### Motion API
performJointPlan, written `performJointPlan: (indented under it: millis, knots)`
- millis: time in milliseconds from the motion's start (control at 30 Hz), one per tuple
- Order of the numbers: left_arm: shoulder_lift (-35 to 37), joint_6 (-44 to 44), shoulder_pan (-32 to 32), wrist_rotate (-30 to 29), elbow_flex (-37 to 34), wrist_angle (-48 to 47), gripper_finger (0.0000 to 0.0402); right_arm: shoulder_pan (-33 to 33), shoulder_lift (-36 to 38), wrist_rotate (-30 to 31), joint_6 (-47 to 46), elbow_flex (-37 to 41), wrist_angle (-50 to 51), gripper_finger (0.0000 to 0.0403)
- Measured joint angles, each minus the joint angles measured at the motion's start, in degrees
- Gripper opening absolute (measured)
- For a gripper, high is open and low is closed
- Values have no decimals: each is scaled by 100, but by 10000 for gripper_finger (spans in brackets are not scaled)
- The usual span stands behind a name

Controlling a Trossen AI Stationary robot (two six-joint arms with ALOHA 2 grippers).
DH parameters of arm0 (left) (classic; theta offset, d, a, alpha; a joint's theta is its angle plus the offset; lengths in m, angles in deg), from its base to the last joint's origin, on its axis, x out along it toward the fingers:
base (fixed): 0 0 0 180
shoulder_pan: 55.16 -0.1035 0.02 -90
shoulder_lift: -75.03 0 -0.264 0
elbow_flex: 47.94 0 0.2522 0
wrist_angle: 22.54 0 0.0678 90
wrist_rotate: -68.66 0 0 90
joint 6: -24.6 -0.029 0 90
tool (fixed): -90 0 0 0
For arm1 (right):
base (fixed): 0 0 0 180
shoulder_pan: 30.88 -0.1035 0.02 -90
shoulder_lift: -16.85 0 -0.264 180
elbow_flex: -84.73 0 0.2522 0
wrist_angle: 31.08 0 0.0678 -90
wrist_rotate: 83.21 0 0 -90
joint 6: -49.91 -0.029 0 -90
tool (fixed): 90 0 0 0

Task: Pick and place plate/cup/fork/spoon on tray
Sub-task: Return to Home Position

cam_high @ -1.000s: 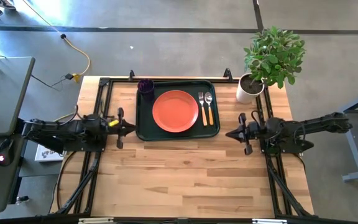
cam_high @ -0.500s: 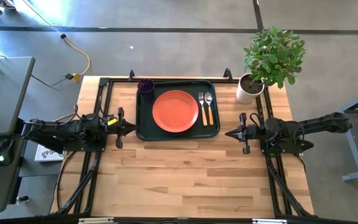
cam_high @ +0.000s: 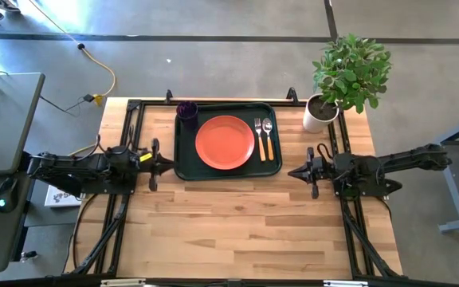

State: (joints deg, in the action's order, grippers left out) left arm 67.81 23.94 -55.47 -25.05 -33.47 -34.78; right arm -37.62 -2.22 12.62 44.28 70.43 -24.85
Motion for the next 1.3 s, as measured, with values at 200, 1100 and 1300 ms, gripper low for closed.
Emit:
performJointPlan:
  millis: [200, 1100, 1300]
  knots:
    - [2, -693, -1, -60, 0, 10, 0, 0, 0, 0, -39, 0, 4, 0]
    - [2, -703, -1, -60, 0, -42, 0, 0, 0, 0, -38, 2, 4, 0]
    - [2, -702, 0, -60, 0, -42, 0, 0, 0, 0, -38, 2, 4, 0]
